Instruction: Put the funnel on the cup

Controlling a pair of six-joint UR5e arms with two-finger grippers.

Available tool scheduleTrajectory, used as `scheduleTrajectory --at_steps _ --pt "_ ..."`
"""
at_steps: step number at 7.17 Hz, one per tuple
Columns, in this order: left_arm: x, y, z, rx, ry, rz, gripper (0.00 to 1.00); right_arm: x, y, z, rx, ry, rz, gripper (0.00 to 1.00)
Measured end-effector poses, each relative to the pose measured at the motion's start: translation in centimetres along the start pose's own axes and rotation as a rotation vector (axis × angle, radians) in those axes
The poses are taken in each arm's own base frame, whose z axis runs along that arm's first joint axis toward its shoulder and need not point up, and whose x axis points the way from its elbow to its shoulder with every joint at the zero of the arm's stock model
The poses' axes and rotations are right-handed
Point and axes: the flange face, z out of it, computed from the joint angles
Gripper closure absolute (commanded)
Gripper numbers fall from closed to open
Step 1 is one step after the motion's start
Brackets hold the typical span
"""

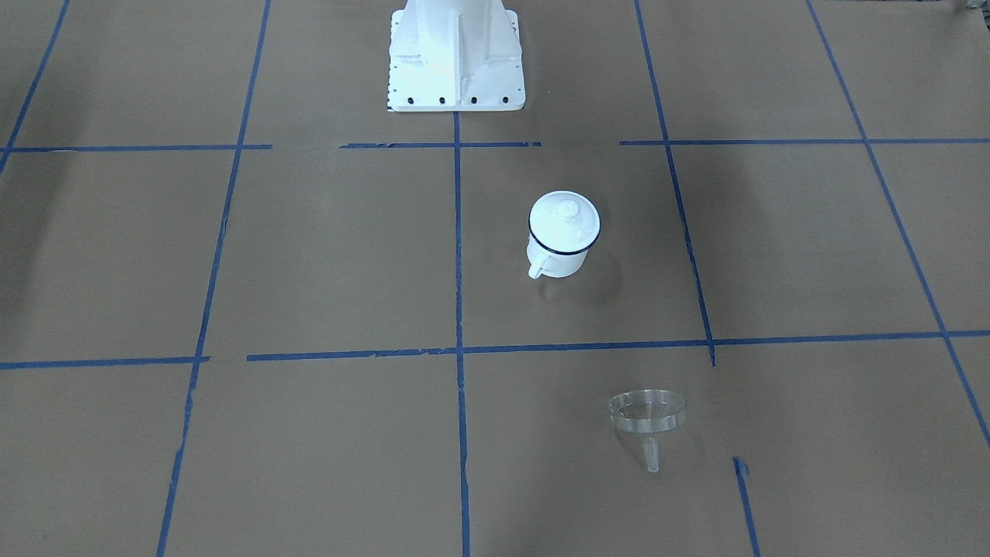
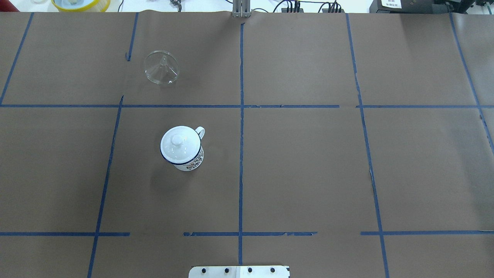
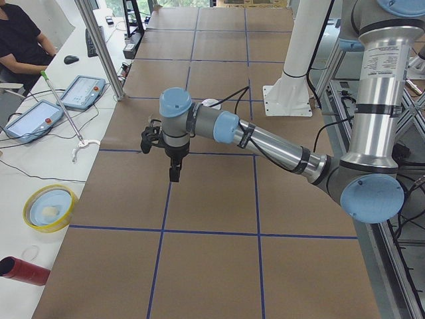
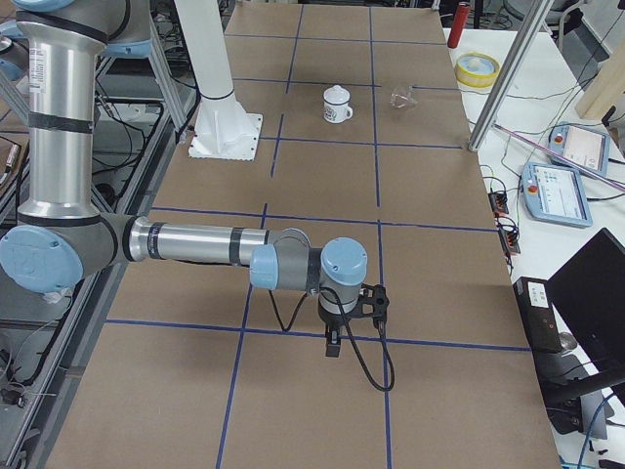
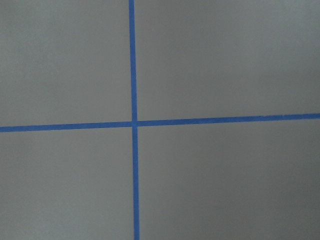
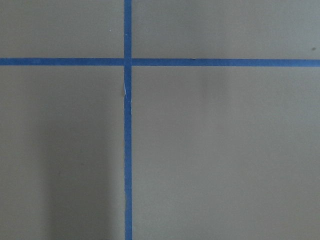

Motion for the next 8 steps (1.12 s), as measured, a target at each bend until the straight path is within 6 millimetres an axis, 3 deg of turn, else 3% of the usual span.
scheduleTrajectory --at_steps 2,5,6,8 --pt "11.1 -0.5 -0.5 0.006 0.059 0.014 0.00 0.0 0.0 0.0 0.000 0.000 0.000 0.00" --pt "27.2 0.1 2.7 -0.022 0.064 0.019 0.00 -0.1 -0.1 -0.1 0.002 0.000 -0.001 0.00" --pt "31.3 0.6 3.7 -0.027 0.053 0.033 0.00 0.0 0.0 -0.1 0.001 0.000 -0.001 0.00" --pt "34.8 1.0 3.8 -0.018 0.053 0.049 0.00 0.0 0.0 0.0 0.001 0.000 -0.001 0.00"
